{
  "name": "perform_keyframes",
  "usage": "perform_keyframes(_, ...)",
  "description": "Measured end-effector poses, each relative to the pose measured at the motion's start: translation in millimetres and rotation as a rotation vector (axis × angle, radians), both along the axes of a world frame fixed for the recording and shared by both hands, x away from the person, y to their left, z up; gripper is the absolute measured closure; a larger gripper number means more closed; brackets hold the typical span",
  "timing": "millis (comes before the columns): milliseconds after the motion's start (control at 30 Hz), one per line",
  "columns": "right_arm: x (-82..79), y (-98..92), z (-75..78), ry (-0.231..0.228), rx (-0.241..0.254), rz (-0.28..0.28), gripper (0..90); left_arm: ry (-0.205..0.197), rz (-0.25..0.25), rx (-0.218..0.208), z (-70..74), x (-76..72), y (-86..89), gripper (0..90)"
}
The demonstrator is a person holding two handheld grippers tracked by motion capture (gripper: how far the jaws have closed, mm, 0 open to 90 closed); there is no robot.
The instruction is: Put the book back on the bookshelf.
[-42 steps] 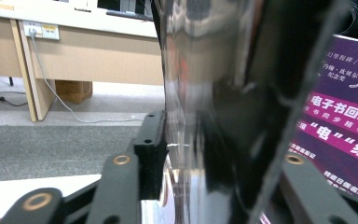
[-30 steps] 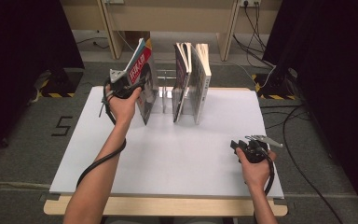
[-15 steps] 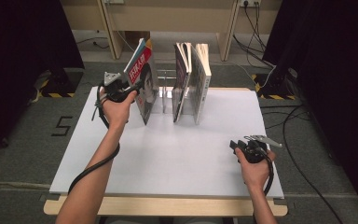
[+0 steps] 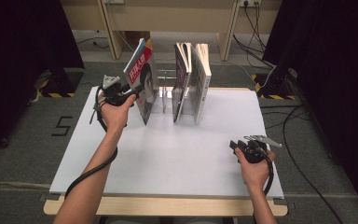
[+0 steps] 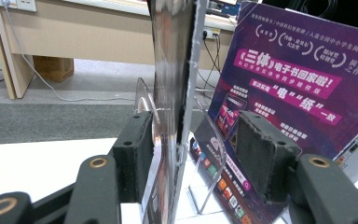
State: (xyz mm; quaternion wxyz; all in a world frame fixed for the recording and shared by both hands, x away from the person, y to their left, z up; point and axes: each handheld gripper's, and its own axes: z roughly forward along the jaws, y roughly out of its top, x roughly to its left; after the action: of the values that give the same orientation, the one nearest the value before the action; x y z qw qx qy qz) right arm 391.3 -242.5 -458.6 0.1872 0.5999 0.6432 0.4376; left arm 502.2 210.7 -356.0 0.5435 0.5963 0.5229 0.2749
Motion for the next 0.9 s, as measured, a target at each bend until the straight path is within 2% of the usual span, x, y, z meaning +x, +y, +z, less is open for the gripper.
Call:
perform_keyframes(633,0.0,-0.6,0.4,-0.006,-0.010,0.007,60.4,0.008,-0.011,0.004,-1.0,-20.7,11.6,45.2)
perform_keyframes(900,0.0,0.1,0.6,-0.011,-0.007,0.005,60.4,0.020,-0.015,0.011,-6.2,-29.5,17.0,45.0)
